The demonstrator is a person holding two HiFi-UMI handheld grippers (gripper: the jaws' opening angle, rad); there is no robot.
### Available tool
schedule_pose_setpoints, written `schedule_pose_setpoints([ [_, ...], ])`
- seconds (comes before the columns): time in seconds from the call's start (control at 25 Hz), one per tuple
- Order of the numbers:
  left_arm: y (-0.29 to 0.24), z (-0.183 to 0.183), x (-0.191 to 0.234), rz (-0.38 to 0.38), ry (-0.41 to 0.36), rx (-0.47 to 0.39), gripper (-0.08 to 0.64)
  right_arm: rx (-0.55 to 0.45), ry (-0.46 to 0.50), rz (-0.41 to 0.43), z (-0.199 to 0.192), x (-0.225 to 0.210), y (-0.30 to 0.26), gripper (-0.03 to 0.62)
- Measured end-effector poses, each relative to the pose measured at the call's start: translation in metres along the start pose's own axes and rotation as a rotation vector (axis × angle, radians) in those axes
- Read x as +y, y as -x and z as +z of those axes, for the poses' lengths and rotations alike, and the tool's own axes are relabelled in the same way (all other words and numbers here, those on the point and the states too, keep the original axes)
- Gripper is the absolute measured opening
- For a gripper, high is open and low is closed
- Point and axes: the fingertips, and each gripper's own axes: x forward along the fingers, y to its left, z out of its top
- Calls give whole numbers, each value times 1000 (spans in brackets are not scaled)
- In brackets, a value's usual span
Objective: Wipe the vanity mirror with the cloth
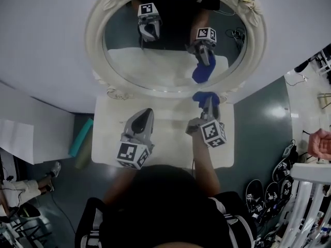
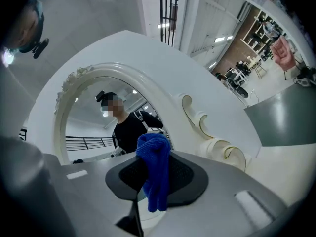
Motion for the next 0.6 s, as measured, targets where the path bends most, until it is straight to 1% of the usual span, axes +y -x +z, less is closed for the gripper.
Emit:
schedule_pose_setpoints([
  [0.24, -12, 0, 10, -5, 17, 9, 9, -23, -61, -21, 1, -7, -27, 86],
  [0.4, -15, -3, 22, 7, 25, 26, 9, -44, -92, -39, -2, -13, -46, 86],
  [0.6, -14, -7, 34, 17, 30, 35, 9, -105, -130, -26, 6, -3, -57, 86],
])
